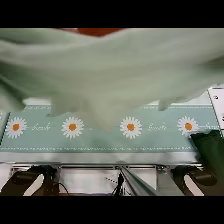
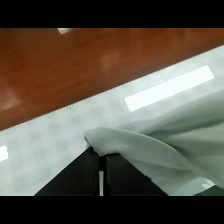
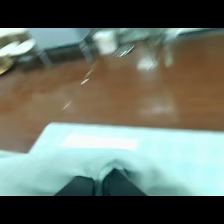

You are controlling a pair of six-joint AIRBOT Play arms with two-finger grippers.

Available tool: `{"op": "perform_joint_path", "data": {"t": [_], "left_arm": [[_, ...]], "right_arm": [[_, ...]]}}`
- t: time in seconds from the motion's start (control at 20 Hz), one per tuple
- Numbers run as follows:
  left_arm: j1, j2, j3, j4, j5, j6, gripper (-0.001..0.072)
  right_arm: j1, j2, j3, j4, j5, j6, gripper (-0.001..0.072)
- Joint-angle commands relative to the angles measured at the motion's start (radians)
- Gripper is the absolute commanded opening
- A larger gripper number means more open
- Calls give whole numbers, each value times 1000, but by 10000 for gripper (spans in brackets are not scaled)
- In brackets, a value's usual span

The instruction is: Fold the shirts.

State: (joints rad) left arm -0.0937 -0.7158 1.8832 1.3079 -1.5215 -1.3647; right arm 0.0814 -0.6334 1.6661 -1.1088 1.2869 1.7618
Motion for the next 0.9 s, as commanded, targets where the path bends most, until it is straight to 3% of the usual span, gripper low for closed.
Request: {"op": "perform_joint_path", "data": {"t": [0.0,0.15,0.25,0.35,0.55,0.85], "left_arm": [[0,53,12,3,-103,-112,24],[2,19,0,99,-320,-133,24],[2,-4,-44,139,-319,-128,25],[2,-48,-108,140,-312,-129,25],[2,-188,-277,140,-248,-40,27],[2,-469,-376,140,0,-8,28]], "right_arm": [[1,6,34,74,133,124,25],[1,-8,33,-21,291,143,25],[1,-51,21,-142,426,94,25],[1,-116,-35,-164,435,27,25],[2,-306,-203,-159,293,-111,25],[2,-698,-261,-100,-48,-148,25]]}}
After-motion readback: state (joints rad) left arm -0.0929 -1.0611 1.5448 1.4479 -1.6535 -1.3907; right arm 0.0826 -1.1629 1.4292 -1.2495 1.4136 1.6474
